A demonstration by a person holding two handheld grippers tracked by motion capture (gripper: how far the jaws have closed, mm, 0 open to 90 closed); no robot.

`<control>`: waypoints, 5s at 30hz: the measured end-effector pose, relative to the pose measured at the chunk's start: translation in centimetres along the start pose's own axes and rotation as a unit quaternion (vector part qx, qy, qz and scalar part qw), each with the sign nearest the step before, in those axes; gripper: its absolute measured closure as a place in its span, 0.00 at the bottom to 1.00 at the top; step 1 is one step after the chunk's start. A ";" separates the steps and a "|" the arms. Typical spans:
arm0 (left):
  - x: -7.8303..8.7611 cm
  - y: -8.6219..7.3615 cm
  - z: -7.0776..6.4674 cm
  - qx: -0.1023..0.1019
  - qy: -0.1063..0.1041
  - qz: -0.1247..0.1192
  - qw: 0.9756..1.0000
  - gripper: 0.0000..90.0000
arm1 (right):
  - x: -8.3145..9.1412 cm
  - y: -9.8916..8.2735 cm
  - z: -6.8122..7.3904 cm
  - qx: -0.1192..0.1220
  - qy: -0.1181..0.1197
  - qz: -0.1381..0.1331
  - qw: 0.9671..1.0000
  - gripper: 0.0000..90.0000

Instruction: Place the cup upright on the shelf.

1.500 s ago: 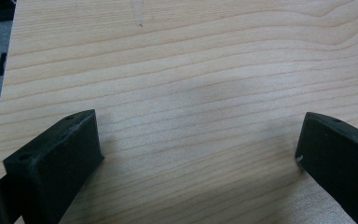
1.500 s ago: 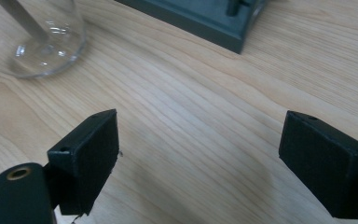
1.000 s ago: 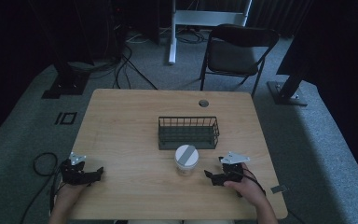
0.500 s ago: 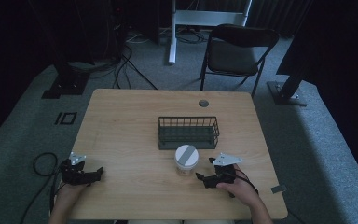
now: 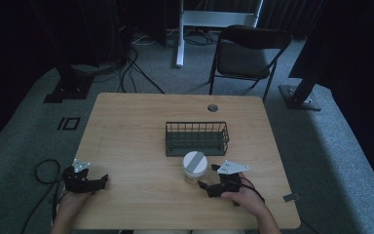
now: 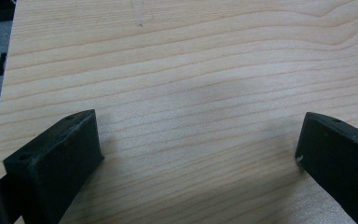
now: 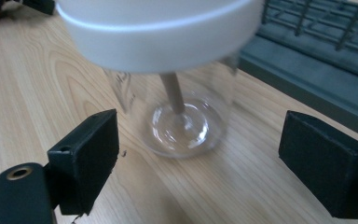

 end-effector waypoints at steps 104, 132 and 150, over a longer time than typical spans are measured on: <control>0.0 0.0 0.0 0.001 0.000 0.000 1.000 0.00 | -2.9 6.5 2.3 0.008 -0.017 -0.079 0.997 0.20; 0.0 0.0 0.0 0.001 0.000 0.000 1.000 0.00 | -1.9 12.2 0.2 0.010 -0.072 -0.123 0.990 0.20; 0.0 0.0 0.0 0.001 0.000 0.000 1.000 0.00 | -0.8 14.3 -3.7 -0.010 -0.142 -0.138 0.980 0.20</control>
Point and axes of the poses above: each handheld gripper's, and its own axes: x roughly backward along the jaws, y roughly out of its top, z roughly to its left, the point moved 8 cm from there along -x, roughly forward along the jaws, and after that the axes turned 5 degrees about -z, right-handed, at the moved point
